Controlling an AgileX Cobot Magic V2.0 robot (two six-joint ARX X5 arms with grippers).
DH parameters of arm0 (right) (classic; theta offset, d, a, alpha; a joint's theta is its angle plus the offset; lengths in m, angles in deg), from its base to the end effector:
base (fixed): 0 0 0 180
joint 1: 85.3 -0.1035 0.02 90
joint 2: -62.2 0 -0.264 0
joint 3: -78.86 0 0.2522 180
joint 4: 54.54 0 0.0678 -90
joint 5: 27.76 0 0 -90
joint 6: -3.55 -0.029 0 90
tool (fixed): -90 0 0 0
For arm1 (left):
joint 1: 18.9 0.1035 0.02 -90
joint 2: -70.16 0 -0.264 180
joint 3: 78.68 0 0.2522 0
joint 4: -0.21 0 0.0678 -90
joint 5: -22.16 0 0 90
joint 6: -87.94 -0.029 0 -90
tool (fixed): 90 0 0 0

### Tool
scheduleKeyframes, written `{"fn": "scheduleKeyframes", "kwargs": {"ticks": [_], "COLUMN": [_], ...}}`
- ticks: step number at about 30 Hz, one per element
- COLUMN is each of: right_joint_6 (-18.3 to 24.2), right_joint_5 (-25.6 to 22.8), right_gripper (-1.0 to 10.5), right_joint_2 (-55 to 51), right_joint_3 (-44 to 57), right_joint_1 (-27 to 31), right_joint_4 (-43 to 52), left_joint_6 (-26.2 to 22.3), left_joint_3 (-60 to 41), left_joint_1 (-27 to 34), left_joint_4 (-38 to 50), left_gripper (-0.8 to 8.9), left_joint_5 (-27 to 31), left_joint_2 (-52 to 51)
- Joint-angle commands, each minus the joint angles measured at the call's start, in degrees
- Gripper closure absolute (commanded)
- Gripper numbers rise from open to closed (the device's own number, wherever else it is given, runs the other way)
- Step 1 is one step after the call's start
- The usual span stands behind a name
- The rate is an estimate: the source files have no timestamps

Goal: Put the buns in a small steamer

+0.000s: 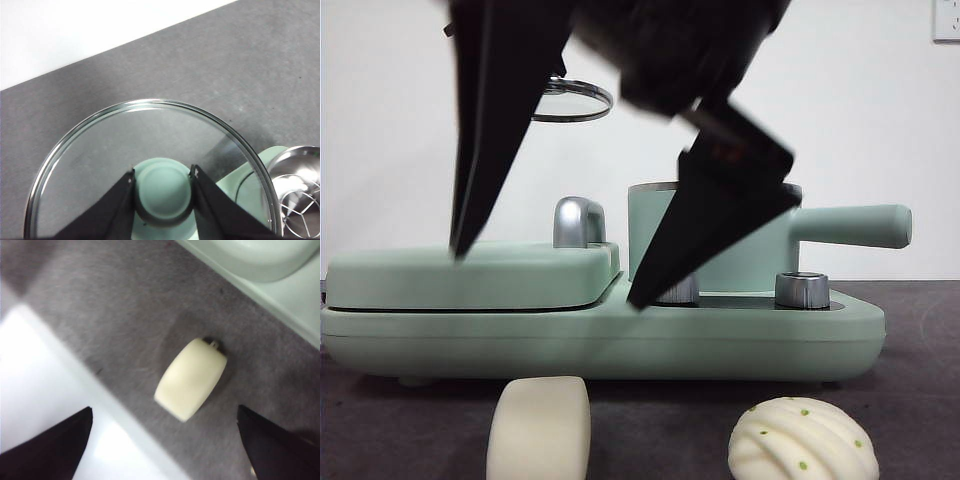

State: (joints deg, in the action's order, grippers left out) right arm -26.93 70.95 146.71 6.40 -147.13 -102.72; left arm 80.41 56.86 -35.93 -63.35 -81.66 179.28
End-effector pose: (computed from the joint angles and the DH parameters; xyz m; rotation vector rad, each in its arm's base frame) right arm 0.1327 0.2571 0.2299 -0.0676 1.2377 0.7983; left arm 0.3889 -0.1264 0.4072 0.1420 0.6207 -0.5617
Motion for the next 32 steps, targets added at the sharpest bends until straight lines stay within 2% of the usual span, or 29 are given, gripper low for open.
{"fn": "scheduleKeyframes", "kwargs": {"ticks": [1, 13, 18, 21, 27, 32], "right_joint_6": [-1.03, -0.98, -0.42, -0.33, -0.35, 1.57], "right_joint_5": [-1.46, -1.64, -1.27, -1.38, -0.52, 1.97], "right_gripper": [5.0, 5.1, 7.0, 7.8, 7.9, 7.9], "right_joint_2": [3.43, 11.37, 13.27, 13.35, 13.16, 12.44], "right_joint_3": [-1.33, -1.33, -1.33, -1.33, -1.68, -6.56], "right_joint_1": [-1.07, -1.18, -1.2, -1.2, -0.98, 0.63], "right_joint_4": [1.79, 4.72, 5.29, 5.42, 5.49, -0.22], "left_joint_6": [-0.57, -0.52, -0.42, -0.42, -0.42, -0.44], "left_joint_3": [2.32, 2.32, 2.32, 2.32, 2.32, 2.32], "left_joint_1": [0.15, 0.52, 0.52, 0.52, 0.59, 0.68], "left_joint_4": [1.36, 1.36, 1.38, 1.36, 1.38, 1.33], "left_gripper": [7.98, 7.98, 7.98, 7.98, 7.98, 7.98], "left_joint_5": [-0.48, -0.5, -0.5, -0.5, -0.5, -0.5], "left_joint_2": [-0.48, -0.48, -0.48, -0.48, -0.48, -0.48]}}
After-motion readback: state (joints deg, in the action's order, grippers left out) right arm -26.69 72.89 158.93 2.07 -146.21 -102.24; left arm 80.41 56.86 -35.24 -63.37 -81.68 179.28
